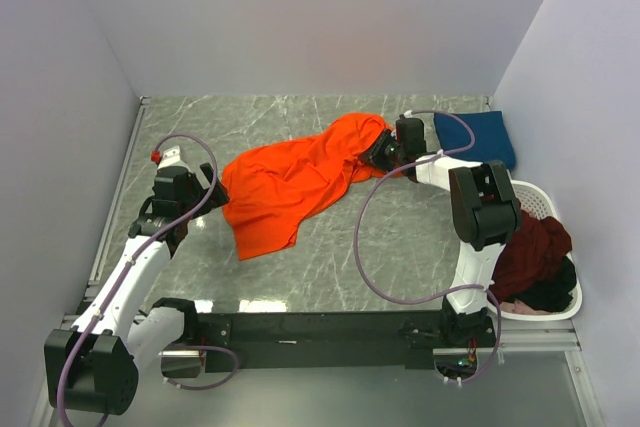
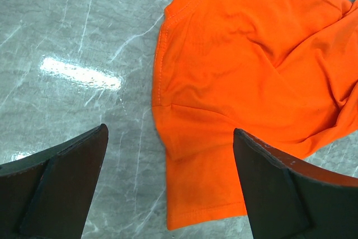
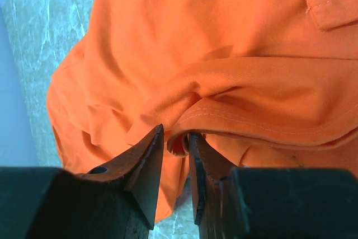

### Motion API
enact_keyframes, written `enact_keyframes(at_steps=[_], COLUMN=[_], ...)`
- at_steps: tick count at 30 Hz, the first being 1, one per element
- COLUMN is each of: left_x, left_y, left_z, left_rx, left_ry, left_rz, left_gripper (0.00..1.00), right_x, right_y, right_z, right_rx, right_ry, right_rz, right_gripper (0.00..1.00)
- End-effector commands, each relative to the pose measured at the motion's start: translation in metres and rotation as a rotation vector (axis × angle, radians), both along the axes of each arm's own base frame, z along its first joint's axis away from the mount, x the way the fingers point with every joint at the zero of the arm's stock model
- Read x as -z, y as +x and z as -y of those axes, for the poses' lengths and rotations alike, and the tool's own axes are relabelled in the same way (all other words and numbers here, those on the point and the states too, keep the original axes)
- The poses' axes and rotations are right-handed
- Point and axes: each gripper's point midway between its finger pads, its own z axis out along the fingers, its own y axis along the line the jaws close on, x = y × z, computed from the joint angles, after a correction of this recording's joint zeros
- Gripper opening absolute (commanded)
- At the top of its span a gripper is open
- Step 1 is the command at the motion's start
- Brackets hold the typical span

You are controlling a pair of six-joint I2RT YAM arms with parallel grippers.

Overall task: Fold and stack the t-shirts
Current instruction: Flatten the tshirt out

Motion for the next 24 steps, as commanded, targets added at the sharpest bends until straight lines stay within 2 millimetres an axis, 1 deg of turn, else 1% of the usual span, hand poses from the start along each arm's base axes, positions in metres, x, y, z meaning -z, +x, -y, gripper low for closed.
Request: enact_keyframes(at_steps=[1,2,12,17,20,22,24], left_x=[-0.023,-0.022,-0.021,-0.022,-0.022,-0.023,-0.022], left_y=[0.010,0.010,0.010,0.010,0.010,0.010,0.010], left_z=[0.003,0.003,0.002,0.002,0.002,0.002,0.002], left_rx=[0.015,0.016,0.011,0.012,0.013,0.012,0.012], left_ry=[-0.003,-0.003,-0.002,-0.003,-0.001,-0.003,-0.003], left_rz=[0.068,0.066,0.064,0.065,0.064,0.067,0.065], left_gripper=[0.99,0.99,0.99,0.99,1.00,0.99,0.99], right_x=[-0.013,-0.009,0.005,0.009,0.009,0.009,0.006], right_y=[0.007,0.007,0.009,0.007,0.008,0.007,0.007], right_z=[0.004,0.004,0.003,0.002,0.003,0.003,0.005], right_rx=[0.029,0.032,0.036,0.033,0.037,0.040,0.048], right_ry=[0.007,0.008,0.017,0.015,0.014,0.015,0.014], right_rz=[0.036,0.025,-0.005,-0.015,-0.014,-0.015,-0.012], right_gripper=[0.32,0.32,0.32,0.33,0.33,0.32,0.26])
